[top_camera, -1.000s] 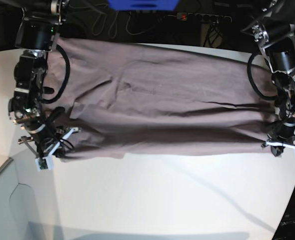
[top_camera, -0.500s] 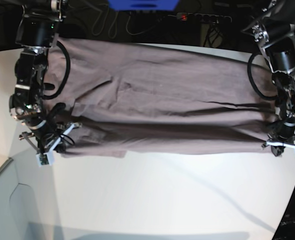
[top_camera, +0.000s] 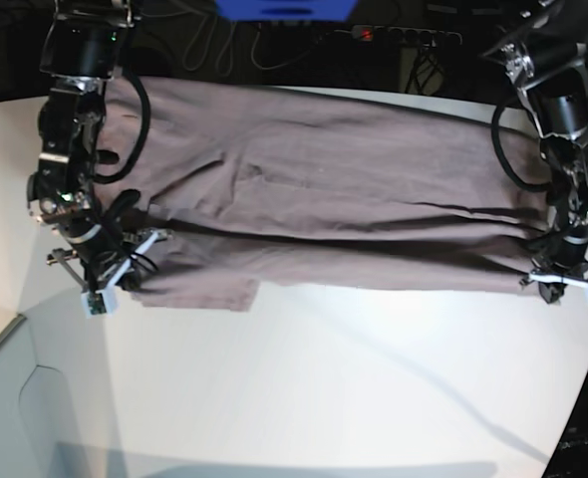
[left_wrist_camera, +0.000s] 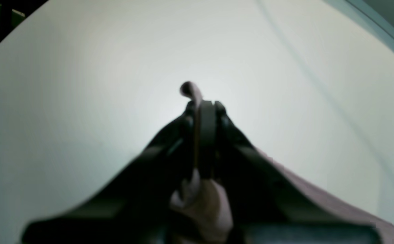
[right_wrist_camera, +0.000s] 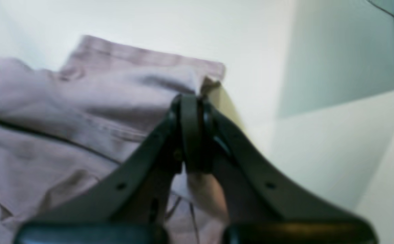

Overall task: Layout the t-shirt on the table in an organized manner, then fold the t-shirt properly
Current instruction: 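Lift the held ends and fold the shirt over toward the collar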

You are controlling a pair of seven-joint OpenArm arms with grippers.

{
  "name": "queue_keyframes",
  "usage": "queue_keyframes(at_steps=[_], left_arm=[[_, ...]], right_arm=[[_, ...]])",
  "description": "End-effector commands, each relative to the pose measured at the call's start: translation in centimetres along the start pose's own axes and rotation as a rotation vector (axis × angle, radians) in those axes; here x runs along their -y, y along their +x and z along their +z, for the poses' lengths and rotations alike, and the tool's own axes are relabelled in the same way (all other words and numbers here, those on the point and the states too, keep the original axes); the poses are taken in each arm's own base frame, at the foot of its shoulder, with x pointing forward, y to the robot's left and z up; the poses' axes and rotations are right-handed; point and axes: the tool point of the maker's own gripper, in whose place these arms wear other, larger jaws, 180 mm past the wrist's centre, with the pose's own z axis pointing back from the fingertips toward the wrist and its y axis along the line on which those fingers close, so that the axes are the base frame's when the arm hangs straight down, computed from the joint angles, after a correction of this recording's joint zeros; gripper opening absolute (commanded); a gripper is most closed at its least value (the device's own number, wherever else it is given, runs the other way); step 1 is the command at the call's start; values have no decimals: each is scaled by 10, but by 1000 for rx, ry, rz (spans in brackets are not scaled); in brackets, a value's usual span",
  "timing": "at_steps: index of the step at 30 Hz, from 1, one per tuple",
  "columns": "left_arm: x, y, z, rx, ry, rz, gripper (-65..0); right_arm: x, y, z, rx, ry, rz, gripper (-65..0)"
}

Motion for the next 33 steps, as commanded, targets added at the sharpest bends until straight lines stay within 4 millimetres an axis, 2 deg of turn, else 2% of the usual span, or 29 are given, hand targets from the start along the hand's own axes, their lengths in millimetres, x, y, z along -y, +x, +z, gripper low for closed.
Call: queue_keyframes(at_steps=[1,4,33], left_arm=[[-1,27,-1,70,-4,-7,-650],[-2,24,0,66,-1,-9,-650],[-5,21,0,57,3,-5,-650]], right_arm=[[7,16,2,50,-12,9,-650],[1,11,3,43,-4,1,-650],[3,3,4,25,-8,1,-650]])
